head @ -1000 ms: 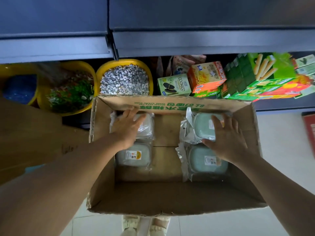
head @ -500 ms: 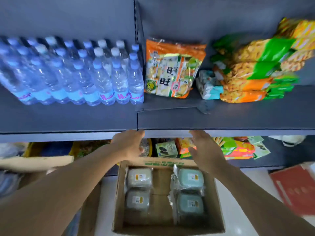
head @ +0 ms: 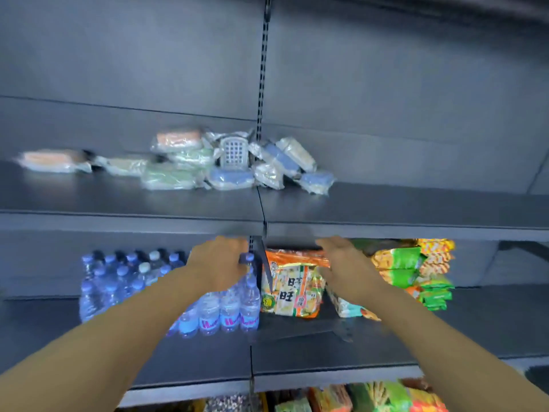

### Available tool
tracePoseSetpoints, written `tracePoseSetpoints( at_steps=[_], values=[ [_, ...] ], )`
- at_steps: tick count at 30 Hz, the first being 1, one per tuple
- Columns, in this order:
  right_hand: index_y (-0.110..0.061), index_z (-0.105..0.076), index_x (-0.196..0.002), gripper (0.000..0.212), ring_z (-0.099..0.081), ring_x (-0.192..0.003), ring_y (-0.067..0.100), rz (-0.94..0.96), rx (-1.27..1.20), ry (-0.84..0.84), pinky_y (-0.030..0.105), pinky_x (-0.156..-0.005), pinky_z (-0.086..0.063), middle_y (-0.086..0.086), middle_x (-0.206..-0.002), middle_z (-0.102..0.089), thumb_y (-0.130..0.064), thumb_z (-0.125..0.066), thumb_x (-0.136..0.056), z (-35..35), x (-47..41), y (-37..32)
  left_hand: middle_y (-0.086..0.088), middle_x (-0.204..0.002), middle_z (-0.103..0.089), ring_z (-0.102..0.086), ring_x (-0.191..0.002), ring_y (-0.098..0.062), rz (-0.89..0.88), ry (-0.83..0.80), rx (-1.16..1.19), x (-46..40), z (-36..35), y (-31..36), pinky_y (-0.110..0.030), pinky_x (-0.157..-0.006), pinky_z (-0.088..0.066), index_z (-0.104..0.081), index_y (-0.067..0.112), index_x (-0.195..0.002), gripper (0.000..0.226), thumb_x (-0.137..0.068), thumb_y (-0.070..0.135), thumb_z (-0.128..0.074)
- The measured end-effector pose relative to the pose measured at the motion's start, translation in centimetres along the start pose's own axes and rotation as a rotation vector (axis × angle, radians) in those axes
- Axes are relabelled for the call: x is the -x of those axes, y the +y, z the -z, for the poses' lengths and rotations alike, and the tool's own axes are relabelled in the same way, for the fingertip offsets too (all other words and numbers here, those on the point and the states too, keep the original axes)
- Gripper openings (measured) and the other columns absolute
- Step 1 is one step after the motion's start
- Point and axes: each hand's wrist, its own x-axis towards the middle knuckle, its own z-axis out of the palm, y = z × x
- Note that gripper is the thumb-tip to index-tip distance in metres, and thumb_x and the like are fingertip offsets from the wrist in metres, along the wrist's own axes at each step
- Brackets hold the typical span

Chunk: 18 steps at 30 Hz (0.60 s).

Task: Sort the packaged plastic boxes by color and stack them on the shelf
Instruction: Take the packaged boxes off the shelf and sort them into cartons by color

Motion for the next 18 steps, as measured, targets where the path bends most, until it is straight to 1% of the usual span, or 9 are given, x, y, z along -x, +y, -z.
tracePoseSetpoints(
  at_steps=[5,7,10,14,18],
  values=[
    [-0.014,-0.031,-0.145,0.055,-0.035,-0.134,0.025,0.009,-0.009,0.052,0.037,-0.107,-0.035,0.007,-0.145,-0.037,-0.027,-0.050,-0.095,3.9,-2.1,-0.9,-0.001,-0.114,-0.065,-0.058,-0.109,-0.025,-0.014,0.065,0.060,-1.4,4.6,-1.0,-0.038,-0.089,-0.048,-0.049,0.025,-0.121,0.034,-0.090,0.038,-0.054],
    [-0.015,-0.030,-0.145,0.055,-0.036,-0.133,0.024,0.009,-0.009,0.070,0.037,-0.104,-0.037,0.006,-0.147,-0.034,-0.027,-0.049,-0.096,5.2,-3.0,-0.7,0.001,-0.111,-0.066,-0.058,-0.109,-0.024,-0.004,0.082,0.087,-2.0,5.8,-1.3,-0.037,-0.090,-0.048,-0.049,0.026,-0.123,0.035,-0.091,0.038,-0.054],
    [-0.016,-0.029,-0.145,0.053,-0.039,-0.130,0.025,0.001,-0.016,0.117,0.037,-0.099,-0.041,0.005,-0.147,-0.034,-0.028,-0.049,-0.097,6.8,-4.4,-0.1,0.003,-0.113,-0.065,-0.056,-0.111,-0.021,0.011,0.120,0.109,-2.8,7.3,-1.6,-0.038,-0.094,-0.046,-0.048,0.026,-0.127,0.037,-0.092,0.039,-0.053],
    [-0.017,-0.033,-0.140,0.048,-0.047,-0.121,0.028,0.005,-0.012,0.136,0.041,-0.093,-0.046,0.007,-0.139,-0.039,-0.029,-0.050,-0.096,8.0,-6.8,1.2,0.005,-0.106,-0.065,-0.057,-0.104,-0.019,0.059,0.149,0.136,-4.9,8.3,-2.1,-0.036,-0.091,-0.048,-0.049,0.027,-0.124,0.035,-0.092,0.037,-0.054],
    [-0.017,-0.033,-0.140,0.051,-0.051,-0.116,0.029,0.023,-0.007,0.130,0.041,-0.091,-0.047,0.007,-0.136,-0.039,-0.031,-0.052,-0.095,8.5,-10.3,3.4,0.003,-0.110,-0.064,-0.058,-0.104,-0.020,0.081,0.168,0.111,-7.8,8.9,-1.9,-0.037,-0.090,-0.049,-0.046,0.026,-0.127,0.038,-0.092,0.038,-0.054]
  ],
)
